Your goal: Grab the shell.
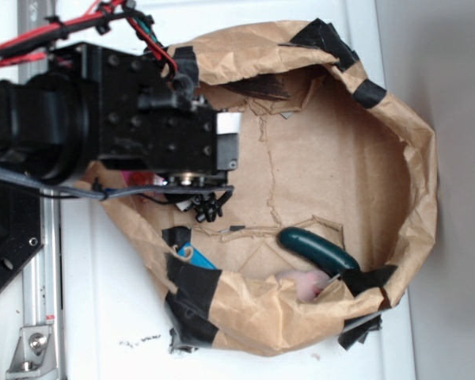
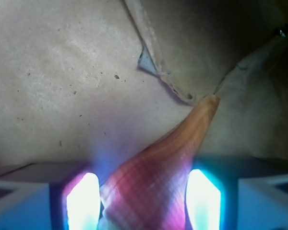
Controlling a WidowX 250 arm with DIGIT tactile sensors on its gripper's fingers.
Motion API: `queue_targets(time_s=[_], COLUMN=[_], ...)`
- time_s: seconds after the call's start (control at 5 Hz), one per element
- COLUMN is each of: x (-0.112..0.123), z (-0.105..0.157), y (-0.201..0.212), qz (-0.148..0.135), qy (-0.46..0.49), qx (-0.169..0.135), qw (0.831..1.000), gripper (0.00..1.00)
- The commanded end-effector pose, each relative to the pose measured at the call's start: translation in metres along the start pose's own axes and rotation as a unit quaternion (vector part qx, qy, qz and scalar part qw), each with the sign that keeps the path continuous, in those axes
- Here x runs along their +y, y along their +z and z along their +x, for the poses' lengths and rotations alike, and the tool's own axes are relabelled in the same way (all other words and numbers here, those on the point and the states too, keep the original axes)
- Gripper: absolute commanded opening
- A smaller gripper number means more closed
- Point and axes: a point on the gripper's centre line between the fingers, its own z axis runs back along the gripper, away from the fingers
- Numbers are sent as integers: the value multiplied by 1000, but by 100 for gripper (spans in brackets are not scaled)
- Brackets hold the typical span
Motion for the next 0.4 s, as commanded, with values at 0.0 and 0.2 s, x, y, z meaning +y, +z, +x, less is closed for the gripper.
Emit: queue_targets(time_s=[0.0,0.2], x=[13,2], z=[13,36], y=[24,80], qz=[-36,-108], qy=[-19,-93], qx=[-34,-112], qw=[999,983], gripper=[0,0])
